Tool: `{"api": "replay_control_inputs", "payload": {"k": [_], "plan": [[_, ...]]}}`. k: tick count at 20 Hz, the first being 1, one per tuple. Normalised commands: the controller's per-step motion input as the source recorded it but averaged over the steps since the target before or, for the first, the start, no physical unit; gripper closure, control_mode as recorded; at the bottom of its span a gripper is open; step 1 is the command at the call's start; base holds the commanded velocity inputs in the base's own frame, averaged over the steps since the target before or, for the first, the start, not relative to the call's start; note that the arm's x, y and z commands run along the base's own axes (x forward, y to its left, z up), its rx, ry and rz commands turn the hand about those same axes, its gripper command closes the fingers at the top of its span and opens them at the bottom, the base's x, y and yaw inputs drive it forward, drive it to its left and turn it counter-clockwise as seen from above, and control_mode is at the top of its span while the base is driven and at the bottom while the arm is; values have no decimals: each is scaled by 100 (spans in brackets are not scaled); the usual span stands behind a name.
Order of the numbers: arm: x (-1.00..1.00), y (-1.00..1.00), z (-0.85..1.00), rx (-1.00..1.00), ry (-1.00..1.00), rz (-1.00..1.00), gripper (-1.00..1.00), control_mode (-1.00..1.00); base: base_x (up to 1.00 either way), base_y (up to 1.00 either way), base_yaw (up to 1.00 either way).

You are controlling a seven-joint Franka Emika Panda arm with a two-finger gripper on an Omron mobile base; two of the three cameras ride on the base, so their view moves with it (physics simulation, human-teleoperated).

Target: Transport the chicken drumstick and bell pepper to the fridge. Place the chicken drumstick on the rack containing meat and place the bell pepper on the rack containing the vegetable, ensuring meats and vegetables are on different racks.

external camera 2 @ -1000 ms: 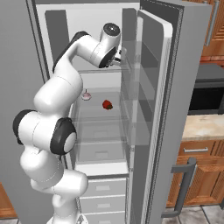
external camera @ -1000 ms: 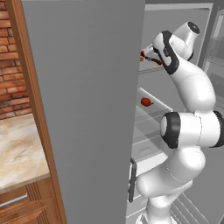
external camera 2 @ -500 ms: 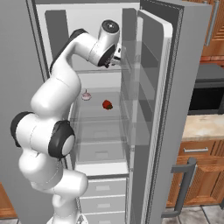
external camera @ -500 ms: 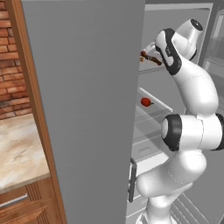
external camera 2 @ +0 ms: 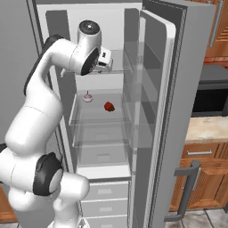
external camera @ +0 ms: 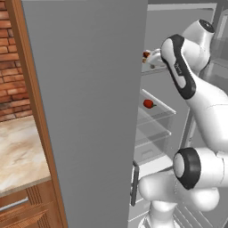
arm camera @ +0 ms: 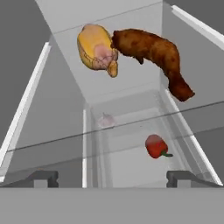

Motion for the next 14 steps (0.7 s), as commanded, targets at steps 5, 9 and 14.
{"api": "replay_control_inputs", "payload": {"k": [5, 9, 14], "plan": [[-100, 7, -35, -5, 0, 0, -100, -100, 0, 0, 0], [-100, 0, -64, -1, -13, 0, -100, -100, 0, 0, 0], [-100, 5, -28, 0, -6, 0, -100, -100, 0, 0, 0]]}}
